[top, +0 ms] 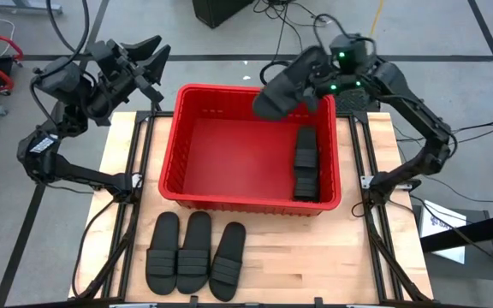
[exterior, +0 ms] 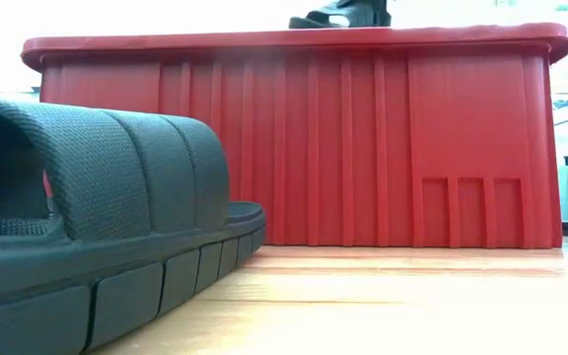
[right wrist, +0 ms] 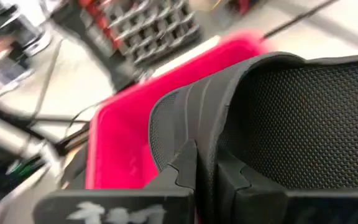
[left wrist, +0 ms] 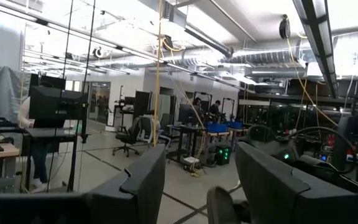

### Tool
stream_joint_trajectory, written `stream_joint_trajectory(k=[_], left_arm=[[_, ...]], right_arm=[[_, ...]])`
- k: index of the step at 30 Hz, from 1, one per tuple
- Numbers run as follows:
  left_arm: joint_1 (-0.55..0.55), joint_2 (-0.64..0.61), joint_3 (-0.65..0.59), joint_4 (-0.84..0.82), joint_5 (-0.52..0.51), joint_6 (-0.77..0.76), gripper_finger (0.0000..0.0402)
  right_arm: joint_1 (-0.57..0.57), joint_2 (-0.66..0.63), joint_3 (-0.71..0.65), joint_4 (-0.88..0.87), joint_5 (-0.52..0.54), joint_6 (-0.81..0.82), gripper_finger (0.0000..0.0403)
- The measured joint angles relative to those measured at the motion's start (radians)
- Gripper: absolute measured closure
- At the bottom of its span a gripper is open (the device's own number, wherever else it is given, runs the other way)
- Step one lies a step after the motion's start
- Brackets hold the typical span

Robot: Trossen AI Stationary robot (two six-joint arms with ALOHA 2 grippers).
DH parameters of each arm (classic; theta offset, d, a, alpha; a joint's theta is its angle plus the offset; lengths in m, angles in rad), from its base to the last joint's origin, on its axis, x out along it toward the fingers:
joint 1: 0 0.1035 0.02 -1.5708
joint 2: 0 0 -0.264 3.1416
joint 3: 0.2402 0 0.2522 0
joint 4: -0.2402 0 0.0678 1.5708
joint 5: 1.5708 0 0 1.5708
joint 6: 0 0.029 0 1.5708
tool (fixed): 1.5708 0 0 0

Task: Pick and place slides into bin
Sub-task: Put the black slide into the red bin

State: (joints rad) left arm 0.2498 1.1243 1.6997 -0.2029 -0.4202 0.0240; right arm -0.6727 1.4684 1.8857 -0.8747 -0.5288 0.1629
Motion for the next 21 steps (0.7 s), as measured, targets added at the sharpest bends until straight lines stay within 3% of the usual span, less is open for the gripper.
stream_joint_trajectory(k=[14, 21], left_arm=[[0.002, 0.002, 0.0, -0.001, 0.001, -0.004, 0.0201], [0.002, -0.001, 0.0, -0.001, 0.002, -0.003, 0.0201]], right_arm=[[-0.031, 0.217, 0.0, -0.26, -0.447, -0.193, 0.0394], [-0.03, 0.305, 0.0, -0.476, -0.494, -0.373, 0.0394]])
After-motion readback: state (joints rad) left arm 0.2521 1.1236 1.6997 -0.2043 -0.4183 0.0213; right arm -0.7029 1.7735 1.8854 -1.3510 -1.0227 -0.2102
